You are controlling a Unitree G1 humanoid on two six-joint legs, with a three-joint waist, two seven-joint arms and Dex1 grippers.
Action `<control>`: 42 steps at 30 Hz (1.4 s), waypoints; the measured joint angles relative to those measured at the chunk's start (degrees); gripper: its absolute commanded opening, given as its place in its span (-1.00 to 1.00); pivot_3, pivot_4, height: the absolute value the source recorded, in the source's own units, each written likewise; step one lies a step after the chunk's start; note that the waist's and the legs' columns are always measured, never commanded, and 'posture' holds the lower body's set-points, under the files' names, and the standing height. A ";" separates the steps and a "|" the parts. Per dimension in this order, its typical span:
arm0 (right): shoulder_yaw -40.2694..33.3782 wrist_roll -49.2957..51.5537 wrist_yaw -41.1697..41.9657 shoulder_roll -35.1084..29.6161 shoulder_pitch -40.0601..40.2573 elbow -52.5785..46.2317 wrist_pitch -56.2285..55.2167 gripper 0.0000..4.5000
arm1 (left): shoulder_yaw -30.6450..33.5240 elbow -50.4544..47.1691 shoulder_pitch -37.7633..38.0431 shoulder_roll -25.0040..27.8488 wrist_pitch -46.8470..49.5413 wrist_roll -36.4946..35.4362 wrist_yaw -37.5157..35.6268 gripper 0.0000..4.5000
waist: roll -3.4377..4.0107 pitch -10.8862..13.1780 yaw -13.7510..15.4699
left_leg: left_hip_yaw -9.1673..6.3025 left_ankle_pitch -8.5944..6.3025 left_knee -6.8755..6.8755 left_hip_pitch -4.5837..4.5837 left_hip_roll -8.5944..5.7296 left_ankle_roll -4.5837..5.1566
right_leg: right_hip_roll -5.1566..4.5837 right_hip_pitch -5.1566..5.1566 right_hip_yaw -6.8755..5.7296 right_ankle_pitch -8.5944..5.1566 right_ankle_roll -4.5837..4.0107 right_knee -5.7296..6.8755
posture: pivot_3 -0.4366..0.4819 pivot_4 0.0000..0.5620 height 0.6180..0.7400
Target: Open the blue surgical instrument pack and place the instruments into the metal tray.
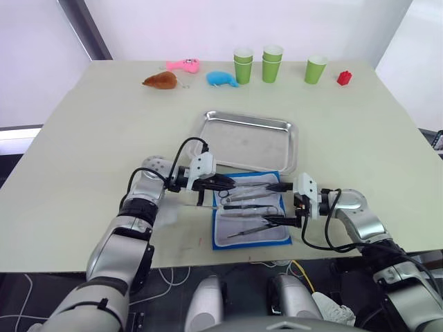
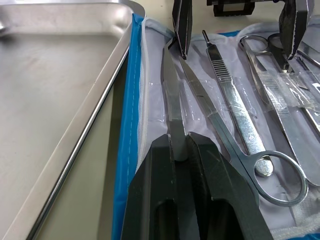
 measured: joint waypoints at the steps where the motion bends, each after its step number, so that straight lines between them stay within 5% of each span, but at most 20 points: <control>1: 0.21 -0.27 -0.06 -0.08 -0.20 -0.26 0.51 1.00 | 0.13 -0.37 0.21 0.11 0.17 -0.01 0.03 -0.92 | 0.00 -0.02 -0.05 | 0.00 0.00 -0.01 0.01 0.01 0.00 | 0.00 0.00 0.01 0.00 0.00 0.00 | -0.05 -0.47 0.99; 42: 1.95 -1.21 -2.05 0.05 -0.94 -1.63 3.25 1.00 | 0.81 -21.16 5.55 12.45 14.14 -2.55 -1.10 -0.92 | -0.18 -0.41 -0.34 | 0.02 0.00 -0.16 0.14 0.35 0.00 | 0.21 -0.13 0.17 0.01 -0.16 -0.04 | -0.05 -0.47 0.99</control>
